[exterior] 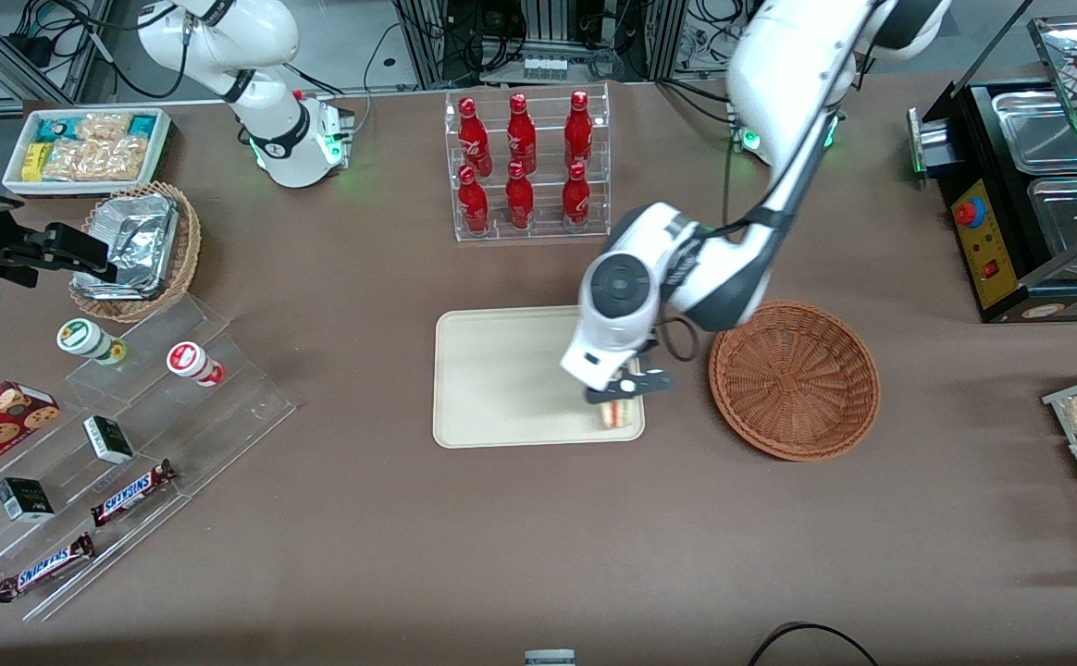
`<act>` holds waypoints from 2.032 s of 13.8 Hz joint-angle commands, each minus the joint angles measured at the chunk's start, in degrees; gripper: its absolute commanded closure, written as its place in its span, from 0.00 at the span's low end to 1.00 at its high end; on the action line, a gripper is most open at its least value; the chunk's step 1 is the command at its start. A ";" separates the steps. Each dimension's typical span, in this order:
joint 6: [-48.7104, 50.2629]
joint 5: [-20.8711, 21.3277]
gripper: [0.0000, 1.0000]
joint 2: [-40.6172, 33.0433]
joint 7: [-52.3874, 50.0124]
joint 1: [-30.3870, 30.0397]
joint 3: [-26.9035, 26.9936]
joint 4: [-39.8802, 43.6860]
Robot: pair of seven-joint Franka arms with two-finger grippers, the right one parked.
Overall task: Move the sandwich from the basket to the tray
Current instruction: 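Lift the sandwich and carry it with the left gripper over the cream tray, then lower the sandwich onto the tray and open the left gripper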
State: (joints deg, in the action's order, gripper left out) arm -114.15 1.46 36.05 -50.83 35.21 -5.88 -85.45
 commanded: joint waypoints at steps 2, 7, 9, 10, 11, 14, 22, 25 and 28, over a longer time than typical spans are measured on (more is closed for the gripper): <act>2.45 0.47 1.00 5.60 -5.23 5.47 0.87 8.45; 4.63 -0.05 1.00 10.78 -6.12 7.59 0.69 15.30; 6.83 -0.05 1.00 12.28 -6.12 7.77 -0.62 17.07; 6.75 -0.05 1.00 12.55 -6.47 7.77 -0.80 17.07; 6.49 -0.05 1.00 13.42 -8.13 8.11 -0.89 17.60; 6.40 -0.05 1.00 15.71 -9.20 8.82 -0.89 19.53; 5.08 0.12 0.00 13.53 -8.50 8.30 -0.54 19.62; 5.70 0.91 0.00 9.06 -8.24 8.12 -0.28 19.62; 7.54 0.56 0.00 6.33 -7.88 5.93 -0.36 19.71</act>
State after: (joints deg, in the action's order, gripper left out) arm -107.90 1.54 44.91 -58.91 42.78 -6.16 -64.81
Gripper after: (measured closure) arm 0.000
